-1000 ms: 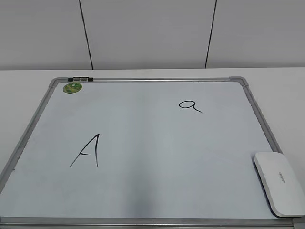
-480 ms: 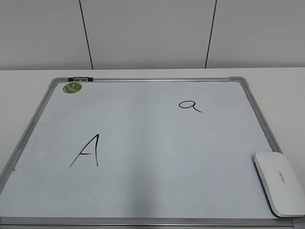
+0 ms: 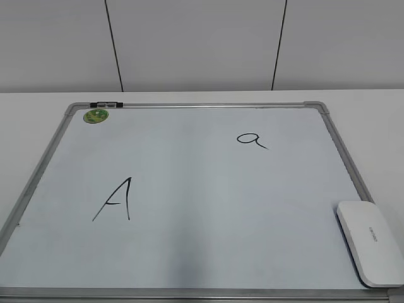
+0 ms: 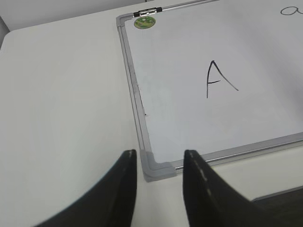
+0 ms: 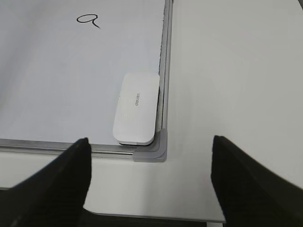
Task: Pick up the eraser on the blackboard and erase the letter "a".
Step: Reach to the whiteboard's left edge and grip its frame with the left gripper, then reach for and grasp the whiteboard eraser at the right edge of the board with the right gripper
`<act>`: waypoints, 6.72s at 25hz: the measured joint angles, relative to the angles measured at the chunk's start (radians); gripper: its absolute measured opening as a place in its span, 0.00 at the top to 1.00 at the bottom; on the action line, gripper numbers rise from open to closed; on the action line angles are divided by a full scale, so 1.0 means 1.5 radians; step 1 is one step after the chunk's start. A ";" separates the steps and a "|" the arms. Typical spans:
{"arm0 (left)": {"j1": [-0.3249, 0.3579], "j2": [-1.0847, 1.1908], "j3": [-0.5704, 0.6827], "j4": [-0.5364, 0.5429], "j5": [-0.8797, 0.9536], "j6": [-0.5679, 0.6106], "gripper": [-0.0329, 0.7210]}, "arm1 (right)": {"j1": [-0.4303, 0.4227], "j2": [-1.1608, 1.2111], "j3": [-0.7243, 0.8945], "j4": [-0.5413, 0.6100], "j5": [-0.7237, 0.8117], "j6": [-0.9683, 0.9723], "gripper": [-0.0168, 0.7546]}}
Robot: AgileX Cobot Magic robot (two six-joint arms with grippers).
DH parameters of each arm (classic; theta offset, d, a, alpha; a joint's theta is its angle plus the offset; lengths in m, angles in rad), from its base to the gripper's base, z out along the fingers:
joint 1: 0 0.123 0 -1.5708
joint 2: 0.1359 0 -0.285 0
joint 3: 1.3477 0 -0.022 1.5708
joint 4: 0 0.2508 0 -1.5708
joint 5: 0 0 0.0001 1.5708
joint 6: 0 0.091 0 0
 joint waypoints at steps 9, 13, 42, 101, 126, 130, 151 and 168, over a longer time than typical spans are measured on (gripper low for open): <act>0.000 0.000 -0.010 -0.034 -0.114 0.000 0.31 | 0.000 0.000 0.000 0.000 0.000 0.000 0.22; 0.000 0.022 -0.012 -0.035 -0.174 0.000 0.20 | 0.000 0.000 0.000 0.000 0.000 0.000 0.22; -0.010 0.796 -0.161 -0.039 -0.319 0.000 0.18 | 0.000 0.000 0.000 0.000 0.000 0.000 0.22; 0.078 1.402 -0.603 -0.141 -0.110 0.189 0.47 | 0.000 0.000 0.000 0.000 0.000 0.000 0.22; 0.096 1.425 -0.604 -0.186 -0.114 0.190 0.68 | 0.000 0.000 0.000 0.011 0.000 0.000 0.22; 0.096 1.427 -0.604 -0.189 -0.114 0.190 0.74 | 0.000 0.000 0.000 0.013 0.000 0.000 0.22; 0.099 1.430 -0.609 -0.194 -0.107 0.186 0.89 | 0.000 0.019 -0.012 0.014 -0.005 -0.001 0.22; 0.099 1.430 -0.609 -0.194 -0.107 0.185 0.89 | 0.010 0.468 -0.119 0.030 -0.094 -0.014 0.30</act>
